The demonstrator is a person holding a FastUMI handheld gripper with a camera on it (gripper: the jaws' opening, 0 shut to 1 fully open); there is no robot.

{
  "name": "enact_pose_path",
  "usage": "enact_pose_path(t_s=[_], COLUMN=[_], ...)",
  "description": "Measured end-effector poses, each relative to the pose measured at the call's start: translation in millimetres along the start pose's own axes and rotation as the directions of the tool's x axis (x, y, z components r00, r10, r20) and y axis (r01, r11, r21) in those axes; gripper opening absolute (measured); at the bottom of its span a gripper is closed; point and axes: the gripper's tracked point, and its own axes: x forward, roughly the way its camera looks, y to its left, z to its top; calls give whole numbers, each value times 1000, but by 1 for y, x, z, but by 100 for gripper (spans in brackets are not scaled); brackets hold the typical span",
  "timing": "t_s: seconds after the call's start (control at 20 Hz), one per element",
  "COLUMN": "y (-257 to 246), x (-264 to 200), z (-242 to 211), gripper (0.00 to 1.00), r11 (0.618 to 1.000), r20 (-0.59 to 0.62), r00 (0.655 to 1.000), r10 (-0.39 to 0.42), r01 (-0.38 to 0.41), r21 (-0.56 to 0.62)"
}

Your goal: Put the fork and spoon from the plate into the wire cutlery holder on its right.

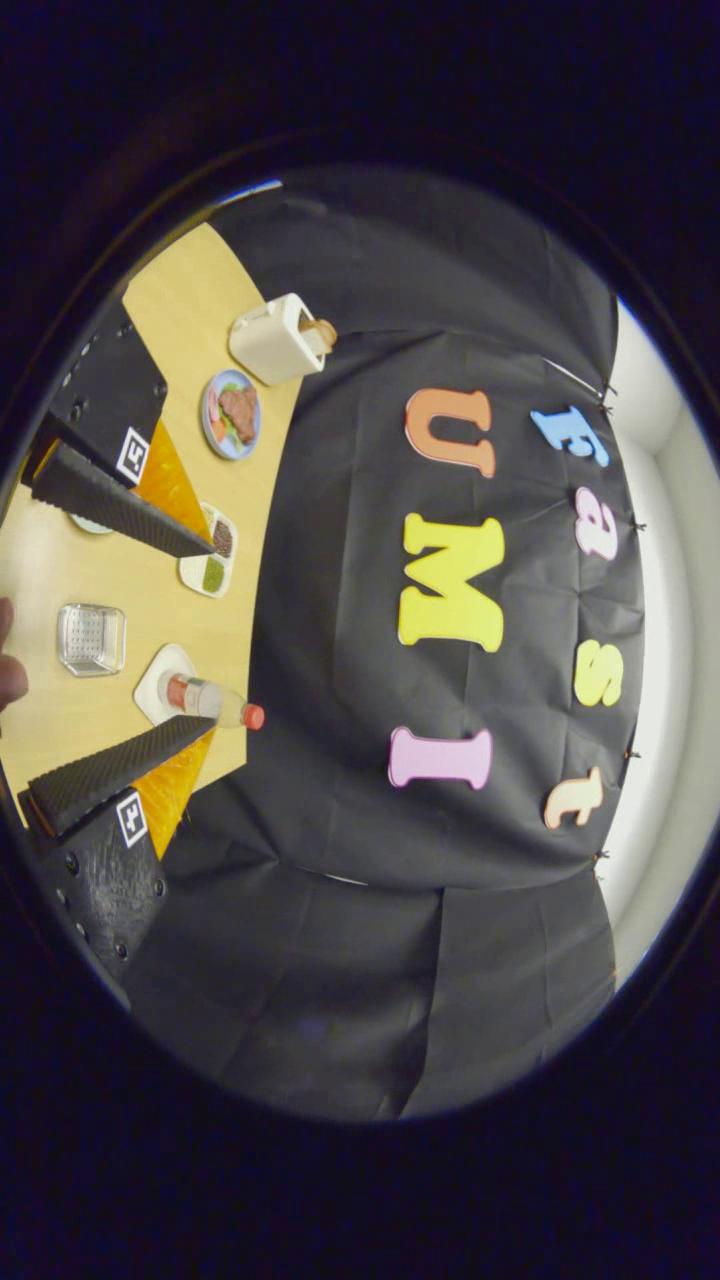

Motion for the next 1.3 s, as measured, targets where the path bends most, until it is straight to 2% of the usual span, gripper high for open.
enact_pose_path(t_s=[0.2,0.35,0.55,0.7,0.85,1.0,1.15,1.3], y=[28,54,91,116,131,142,152,155], x=[9,11,5,-3,-5,-3,4,13], z=[-42,-76,-123,-162,-192,-221,-242,-255], gripper=[95,95,96,96,96,95,90,83], r11=[995,982,963,950,939,940,943,942], r20=[-191,-340,-545,-674,-764,-834,-871,-891], r00=[979,931,818,708,613,521,460,431], r10=[75,131,185,214,204,184,171,142], r01=[-87,-169,-263,-311,-343,-342,-333,-336], r21=[-55,-84,-67,-25,-24,-6,9,-13])
